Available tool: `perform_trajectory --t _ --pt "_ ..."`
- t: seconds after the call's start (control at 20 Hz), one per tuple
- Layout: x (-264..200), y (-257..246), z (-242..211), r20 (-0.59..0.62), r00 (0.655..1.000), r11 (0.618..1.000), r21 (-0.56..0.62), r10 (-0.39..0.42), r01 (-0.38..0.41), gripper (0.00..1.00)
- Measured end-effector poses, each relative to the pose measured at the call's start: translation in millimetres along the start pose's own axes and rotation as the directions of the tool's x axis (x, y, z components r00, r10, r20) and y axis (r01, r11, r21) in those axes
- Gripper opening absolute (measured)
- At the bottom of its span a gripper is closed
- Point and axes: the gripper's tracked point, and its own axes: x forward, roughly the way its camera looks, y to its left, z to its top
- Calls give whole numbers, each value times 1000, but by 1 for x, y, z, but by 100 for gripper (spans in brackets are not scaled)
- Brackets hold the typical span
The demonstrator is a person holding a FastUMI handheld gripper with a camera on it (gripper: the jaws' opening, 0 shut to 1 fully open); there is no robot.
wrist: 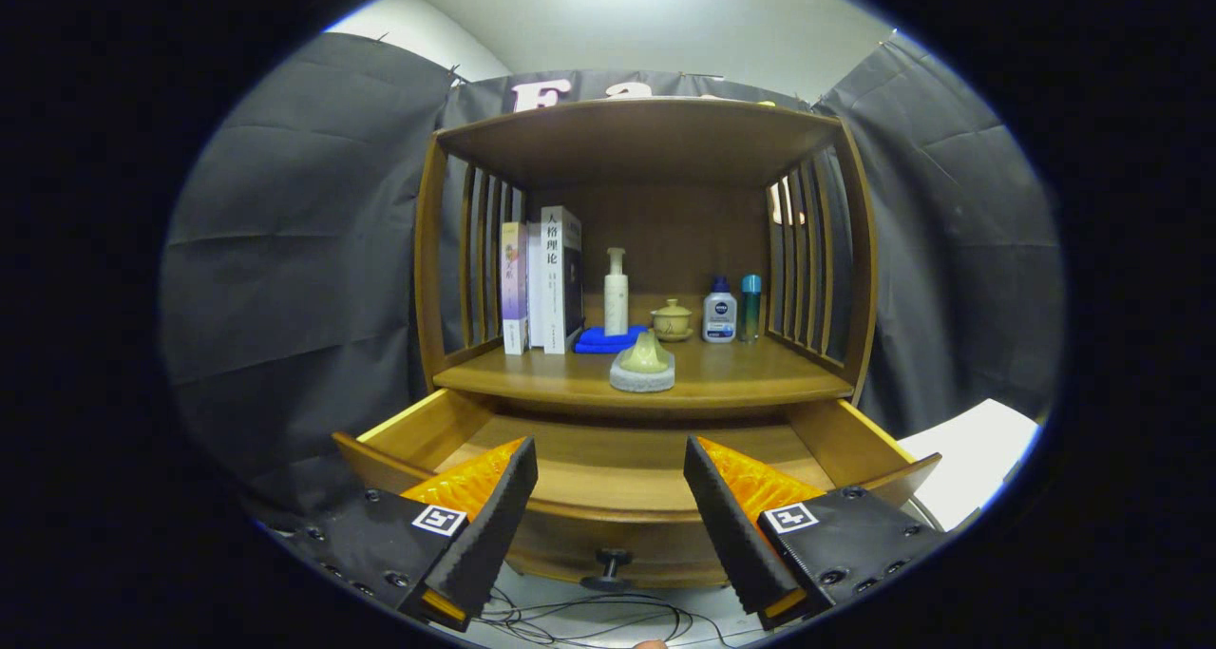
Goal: Pull open the drawer, take out the items inside it, and place them on the countertop above the cabinet.
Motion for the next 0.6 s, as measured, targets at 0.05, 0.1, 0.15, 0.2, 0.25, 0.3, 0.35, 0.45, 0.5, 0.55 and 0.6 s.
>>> perform_trajectory --t 0.05,0.1,0.15,0.2,0.25,0.3,0.35,0.45,0.5,0.55,0.6 --pt "-1 1 -8 -12 1000 1000 6 0 0 98" --pt "-2 2 -16 -26 1000 1000 11 0 0 98" --pt "-3 3 -23 -36 999 1000 13 0 0 98" --pt "-4 4 -30 -45 999 1000 11 0 0 98" --pt "-4 5 -37 -60 998 1000 4 0 0 98" --pt "-4 5 -45 -74 997 1000 -7 -3 2 98" --pt "-4 3 -49 -75 997 1000 -16 -13 11 98" --pt "-1 2 -55 -75 997 999 -33 -21 18 98" --pt "0 2 -60 -84 996 999 -43 -23 19 98" --pt "2 -1 -66 -96 995 998 -52 -34 29 97" --pt "2 1 -69 -101 995 998 -52 -28 22 97"
